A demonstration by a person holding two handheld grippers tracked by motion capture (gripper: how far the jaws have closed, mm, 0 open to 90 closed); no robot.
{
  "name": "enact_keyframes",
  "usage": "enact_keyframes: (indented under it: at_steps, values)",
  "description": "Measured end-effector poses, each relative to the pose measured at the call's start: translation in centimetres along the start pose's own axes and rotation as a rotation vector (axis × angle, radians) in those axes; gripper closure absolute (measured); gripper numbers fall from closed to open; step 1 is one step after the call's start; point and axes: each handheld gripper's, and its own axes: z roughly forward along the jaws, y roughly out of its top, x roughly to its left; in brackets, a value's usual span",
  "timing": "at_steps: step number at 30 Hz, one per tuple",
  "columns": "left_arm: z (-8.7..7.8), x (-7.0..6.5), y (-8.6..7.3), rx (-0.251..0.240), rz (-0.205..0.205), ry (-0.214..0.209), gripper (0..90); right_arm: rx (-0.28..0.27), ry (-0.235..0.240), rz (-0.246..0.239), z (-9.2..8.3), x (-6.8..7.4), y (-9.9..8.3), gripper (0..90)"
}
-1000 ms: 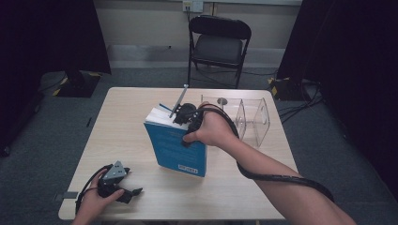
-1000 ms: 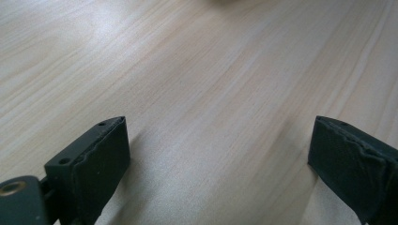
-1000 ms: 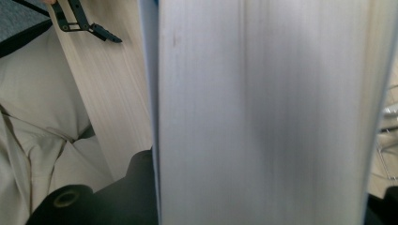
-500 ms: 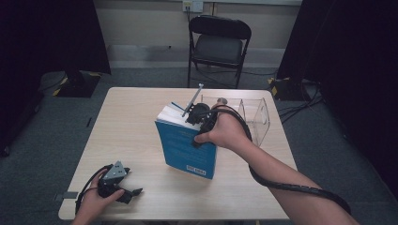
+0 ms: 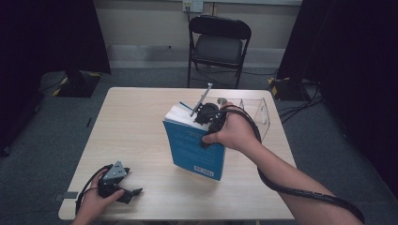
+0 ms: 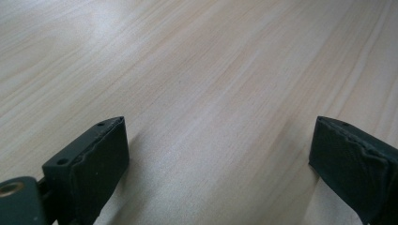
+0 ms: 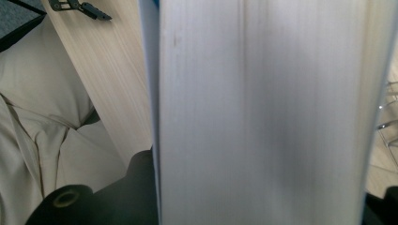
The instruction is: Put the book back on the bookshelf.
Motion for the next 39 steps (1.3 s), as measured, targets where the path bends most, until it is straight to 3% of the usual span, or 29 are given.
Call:
enact_keyframes:
  at_steps: [19,24,28,39]
  values:
    - [0.1,0.0,0.0,0.005,0.009,-0.006,2.2,0.006,-0.008,0.068,-0.9,-1.1,-2.7,61.5]
    - [0.1,0.0,0.0,0.004,0.009,-0.007,2.1,0.013,-0.011,0.066,-1.1,-1.2,-3.2,61.5]
    - [0.1,-0.1,0.0,0.011,-0.010,-0.002,0.0,0.005,-0.009,0.074,-1.2,-1.4,-3.7,61.5]
    - [0.2,-0.1,0.0,0.010,-0.011,-0.002,0.0,0.009,-0.025,0.105,-2.4,-1.9,-5.0,61.5]
